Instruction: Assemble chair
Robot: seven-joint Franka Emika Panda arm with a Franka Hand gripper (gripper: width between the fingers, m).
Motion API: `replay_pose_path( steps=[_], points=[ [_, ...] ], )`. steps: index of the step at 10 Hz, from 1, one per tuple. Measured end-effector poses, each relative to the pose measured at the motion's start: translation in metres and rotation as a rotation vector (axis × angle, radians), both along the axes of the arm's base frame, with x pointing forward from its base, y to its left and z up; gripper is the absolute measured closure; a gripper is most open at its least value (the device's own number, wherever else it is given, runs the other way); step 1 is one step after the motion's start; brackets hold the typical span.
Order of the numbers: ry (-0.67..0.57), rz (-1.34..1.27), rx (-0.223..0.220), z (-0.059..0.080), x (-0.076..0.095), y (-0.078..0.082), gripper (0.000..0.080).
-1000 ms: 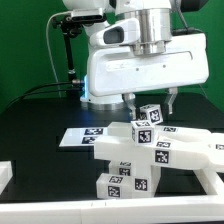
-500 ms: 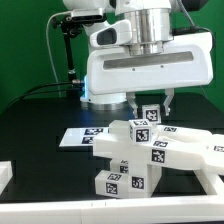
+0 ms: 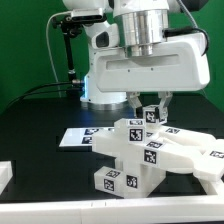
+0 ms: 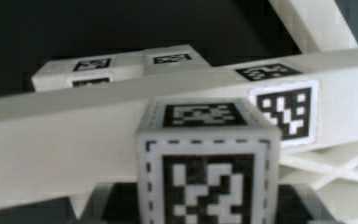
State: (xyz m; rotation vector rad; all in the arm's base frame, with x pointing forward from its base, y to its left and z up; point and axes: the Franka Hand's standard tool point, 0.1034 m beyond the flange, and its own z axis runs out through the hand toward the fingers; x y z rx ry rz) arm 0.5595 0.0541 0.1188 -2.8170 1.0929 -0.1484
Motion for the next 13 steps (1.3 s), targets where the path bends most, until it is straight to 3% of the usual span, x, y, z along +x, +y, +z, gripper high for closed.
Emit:
replay_pose_path(
  steps=[1, 2, 3, 4, 6, 9, 10, 12, 13],
  points=[
    [-0.001, 0.025, -0.003, 0.0, 0.0, 0.001, 0.044],
    [-0.003, 0.05, -0.007, 0.0, 0.0, 0.001, 0.0304],
    [0.0, 0.082, -0.013, 0.0, 0.0, 0.002, 0.0304],
    [0.009, 0.283, -0.051, 0.002, 0.002, 0.006, 0.018],
    [-0.016, 0.553, -0.078, 0.004, 0.004, 0.013, 0.0158],
    [-0.032, 0.731, -0.105, 0.004, 0.003, 0.01, 0.0151],
    [-0.035, 0.82, -0.128, 0.004, 0.003, 0.01, 0.0151],
    [-0.077, 1.143, -0.226, 0.002, 0.005, 0.016, 0.0151],
    [-0.073, 1.142, -0.224, 0.001, 0.005, 0.013, 0.0151]
  ],
)
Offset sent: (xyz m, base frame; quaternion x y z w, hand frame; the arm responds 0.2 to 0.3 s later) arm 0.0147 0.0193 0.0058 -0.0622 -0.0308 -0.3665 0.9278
